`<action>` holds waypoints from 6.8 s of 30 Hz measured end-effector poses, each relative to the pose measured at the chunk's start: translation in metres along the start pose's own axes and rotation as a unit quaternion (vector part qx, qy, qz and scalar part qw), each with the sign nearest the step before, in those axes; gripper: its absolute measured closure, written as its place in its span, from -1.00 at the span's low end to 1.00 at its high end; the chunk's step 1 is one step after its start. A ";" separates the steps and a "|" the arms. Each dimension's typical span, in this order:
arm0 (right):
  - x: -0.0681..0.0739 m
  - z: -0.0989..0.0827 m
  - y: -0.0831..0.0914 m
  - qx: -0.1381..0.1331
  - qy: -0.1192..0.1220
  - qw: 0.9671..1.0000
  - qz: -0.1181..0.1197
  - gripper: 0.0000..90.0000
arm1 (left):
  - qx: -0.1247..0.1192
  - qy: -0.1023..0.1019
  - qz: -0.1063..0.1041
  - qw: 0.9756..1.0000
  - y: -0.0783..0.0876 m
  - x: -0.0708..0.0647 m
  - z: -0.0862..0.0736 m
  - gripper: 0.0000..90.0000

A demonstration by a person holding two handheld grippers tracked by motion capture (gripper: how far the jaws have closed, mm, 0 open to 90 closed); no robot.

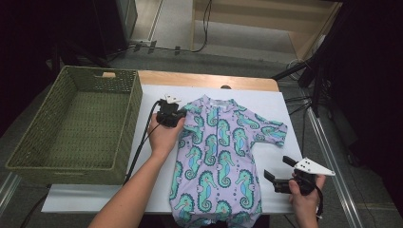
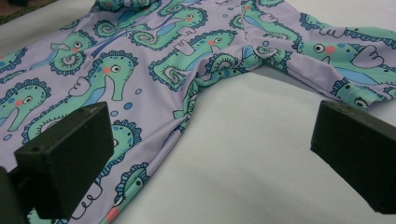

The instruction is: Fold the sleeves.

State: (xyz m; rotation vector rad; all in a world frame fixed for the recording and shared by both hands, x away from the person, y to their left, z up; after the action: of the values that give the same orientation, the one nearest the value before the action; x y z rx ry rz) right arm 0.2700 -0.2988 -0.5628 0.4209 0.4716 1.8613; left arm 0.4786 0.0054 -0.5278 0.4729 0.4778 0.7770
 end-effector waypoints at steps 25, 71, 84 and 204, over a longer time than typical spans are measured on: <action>-0.001 0.000 -0.002 0.003 -0.001 1.000 -0.002 -1.00 | -0.051 -0.001 0.065 0.997 0.057 0.038 0.041 0.89; 0.000 -0.003 -0.006 0.009 0.003 1.000 0.000 -1.00 | -0.034 0.055 -0.066 0.996 -0.004 -0.009 -0.006 0.19; 0.000 -0.003 -0.007 0.009 0.006 1.000 0.001 -1.00 | 0.111 -0.082 -0.153 0.979 -0.020 -0.058 -0.057 0.38; -0.008 0.026 0.017 -0.016 -0.043 0.997 -0.055 -1.00 | -0.053 -0.074 -0.183 0.979 0.128 -0.072 -0.134 -1.00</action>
State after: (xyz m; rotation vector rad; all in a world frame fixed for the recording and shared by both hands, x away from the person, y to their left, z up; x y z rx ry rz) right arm 0.2718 -0.3087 -0.5320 0.4431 0.3975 1.7349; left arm 0.2886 0.0614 -0.5452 0.3274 0.3672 0.4071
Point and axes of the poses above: each handheld gripper's, and its own axes: y roughly backward along the jaws, z roughly out of its top, x roughly to its left, the point moved 10 cm from there along -y, roughly forward along the jaws, and after that the axes turned 10 degrees about -z, right-handed, at the moved point
